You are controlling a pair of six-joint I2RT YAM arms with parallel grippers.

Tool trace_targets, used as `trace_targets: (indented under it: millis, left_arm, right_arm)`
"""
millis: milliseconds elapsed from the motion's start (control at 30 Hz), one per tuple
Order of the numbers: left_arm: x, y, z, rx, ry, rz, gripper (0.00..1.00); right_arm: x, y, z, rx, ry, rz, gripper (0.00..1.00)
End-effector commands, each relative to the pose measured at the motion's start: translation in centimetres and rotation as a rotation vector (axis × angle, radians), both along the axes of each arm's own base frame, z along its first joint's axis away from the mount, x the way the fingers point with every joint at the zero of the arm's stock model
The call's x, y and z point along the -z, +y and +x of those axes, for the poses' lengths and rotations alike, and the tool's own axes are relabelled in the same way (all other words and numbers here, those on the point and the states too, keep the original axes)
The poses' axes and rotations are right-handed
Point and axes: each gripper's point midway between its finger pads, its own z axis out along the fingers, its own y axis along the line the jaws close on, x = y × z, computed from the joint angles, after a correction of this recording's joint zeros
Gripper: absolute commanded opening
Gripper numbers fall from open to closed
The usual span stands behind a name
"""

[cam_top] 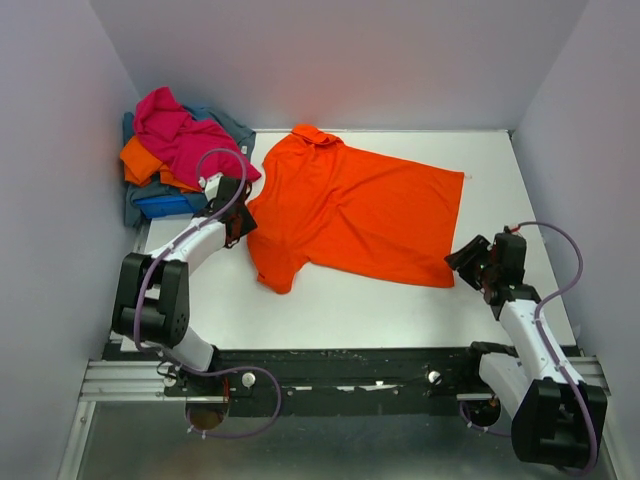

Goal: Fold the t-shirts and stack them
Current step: Flatten out the tshirt

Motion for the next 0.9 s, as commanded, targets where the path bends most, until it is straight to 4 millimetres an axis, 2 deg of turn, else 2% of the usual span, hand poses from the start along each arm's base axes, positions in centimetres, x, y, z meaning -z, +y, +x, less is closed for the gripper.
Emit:
trace_targets:
  millis: [0, 133, 233, 333, 400, 467, 533, 600, 733, 800, 867]
  left_arm:
    - [0.3, -2.0, 2.4, 0.059, -0.019, -0.073, 0.54]
    - [1.5, -2.8, 2.7, 0.094, 0.017, -0.097, 0.5]
    - [2.3, -3.8, 2.7, 0.124, 0.027, -0.138, 0.41]
    - [3.2, -4.0, 2.7, 0.129, 0.045, -0.145, 0.28]
    - [3.6, -3.7, 2.8, 0.121, 0.053, -0.135, 0.14]
    - [3.4, -3.4, 3.0, 0.112, 0.048, -0.121, 0.0]
    - [3.0, -2.6, 2.9, 0.098, 0.047, -0.089, 0.0]
    - [1.7, -1.1, 2.8, 0.058, 0.028, -0.018, 0.0]
    - [-0.9, 0.9, 1.7, 0.002, -0.018, 0.064, 0.0]
    - [-1.7, 1.1, 0.8, -0.01, -0.038, 0.083, 0.0]
    - [-1.9, 0.2, 0.5, 0.014, -0.061, 0.062, 0.0]
  right_arm:
    - [1.2, -1.2, 0.2, 0.092, 0.049, -0.003, 0.59]
    - [2.5, -1.4, 0.2, 0.117, 0.146, 0.011, 0.53]
    - [3.3, -1.5, 0.1, 0.125, 0.203, 0.014, 0.48]
    - [3.5, -1.1, -0.1, 0.109, 0.205, 0.03, 0.45]
    - [3.5, -0.8, -0.1, 0.104, 0.206, 0.044, 0.33]
    - [3.6, -1.0, -0.2, 0.115, 0.222, 0.041, 0.11]
    - [3.0, -1.9, -0.1, 0.15, 0.228, 0.002, 0.01]
    - [2.2, -3.4, -0.1, 0.207, 0.225, -0.057, 0.01]
    - [0.4, -4.6, 0.5, 0.264, 0.205, -0.098, 0.01]
    - [-0.2, -5.3, 0.6, 0.306, 0.204, -0.105, 0.01]
    - [-0.8, -6.0, 0.7, 0.342, 0.198, -0.11, 0.01]
